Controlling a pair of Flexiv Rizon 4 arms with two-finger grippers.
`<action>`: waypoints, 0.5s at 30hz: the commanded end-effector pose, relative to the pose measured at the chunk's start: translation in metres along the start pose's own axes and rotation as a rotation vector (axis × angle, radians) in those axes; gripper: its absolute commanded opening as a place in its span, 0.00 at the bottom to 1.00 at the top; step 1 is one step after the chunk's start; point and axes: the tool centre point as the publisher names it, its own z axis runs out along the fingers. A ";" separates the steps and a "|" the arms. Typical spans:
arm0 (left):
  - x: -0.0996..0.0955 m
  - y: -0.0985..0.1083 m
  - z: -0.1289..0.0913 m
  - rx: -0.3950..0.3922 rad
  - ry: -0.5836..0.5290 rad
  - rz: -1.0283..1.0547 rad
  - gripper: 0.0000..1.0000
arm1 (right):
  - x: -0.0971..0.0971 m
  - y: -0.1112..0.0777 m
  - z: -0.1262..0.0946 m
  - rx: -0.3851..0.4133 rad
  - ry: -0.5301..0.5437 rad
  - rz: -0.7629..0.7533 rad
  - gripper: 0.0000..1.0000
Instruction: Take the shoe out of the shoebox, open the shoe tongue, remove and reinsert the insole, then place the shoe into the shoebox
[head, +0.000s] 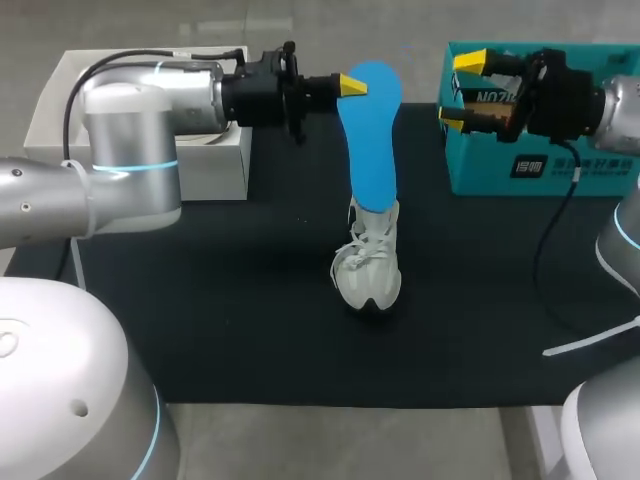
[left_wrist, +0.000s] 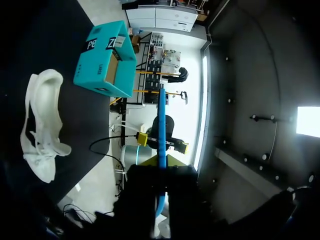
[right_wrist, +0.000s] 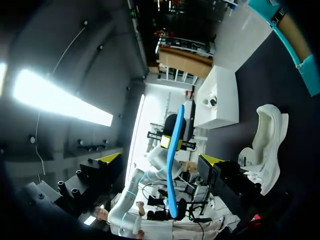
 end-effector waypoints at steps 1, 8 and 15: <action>-0.002 -0.002 0.000 -0.003 -0.001 -0.003 0.00 | 0.005 0.006 0.001 0.018 -0.056 0.004 1.00; -0.003 -0.003 0.001 -0.019 0.005 -0.013 0.00 | 0.002 0.006 0.004 0.065 -0.064 0.009 1.00; 0.002 -0.006 0.004 -0.021 -0.006 0.028 0.00 | -0.005 -0.002 0.009 0.164 -0.180 0.007 1.00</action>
